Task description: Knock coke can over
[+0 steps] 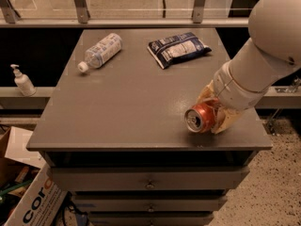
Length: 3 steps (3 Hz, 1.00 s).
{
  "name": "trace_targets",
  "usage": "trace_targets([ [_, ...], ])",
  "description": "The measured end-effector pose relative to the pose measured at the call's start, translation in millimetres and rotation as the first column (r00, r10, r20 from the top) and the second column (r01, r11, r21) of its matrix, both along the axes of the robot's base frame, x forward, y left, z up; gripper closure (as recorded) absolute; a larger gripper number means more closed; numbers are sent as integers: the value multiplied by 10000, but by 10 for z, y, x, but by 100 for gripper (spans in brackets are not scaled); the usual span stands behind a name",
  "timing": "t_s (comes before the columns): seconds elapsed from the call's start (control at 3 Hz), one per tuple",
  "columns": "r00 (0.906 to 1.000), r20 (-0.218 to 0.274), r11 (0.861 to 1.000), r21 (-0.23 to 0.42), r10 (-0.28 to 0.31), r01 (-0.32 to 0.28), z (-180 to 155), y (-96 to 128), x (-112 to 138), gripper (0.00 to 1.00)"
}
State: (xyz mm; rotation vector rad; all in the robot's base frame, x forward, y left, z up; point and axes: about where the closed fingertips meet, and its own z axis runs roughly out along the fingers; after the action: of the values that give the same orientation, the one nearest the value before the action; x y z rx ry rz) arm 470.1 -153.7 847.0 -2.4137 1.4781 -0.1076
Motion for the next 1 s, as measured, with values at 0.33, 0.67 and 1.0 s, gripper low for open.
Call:
trace_targets([
  [0.33,9985,-361,9989,-245,401,-410,-155,-40,-111,100],
  [0.67,9963,-707,9977,-442,489,-521,-288,-118,-184,82],
  [1.0,9961,-731,9975,-459,494,-528,-263,-126,-188,60],
])
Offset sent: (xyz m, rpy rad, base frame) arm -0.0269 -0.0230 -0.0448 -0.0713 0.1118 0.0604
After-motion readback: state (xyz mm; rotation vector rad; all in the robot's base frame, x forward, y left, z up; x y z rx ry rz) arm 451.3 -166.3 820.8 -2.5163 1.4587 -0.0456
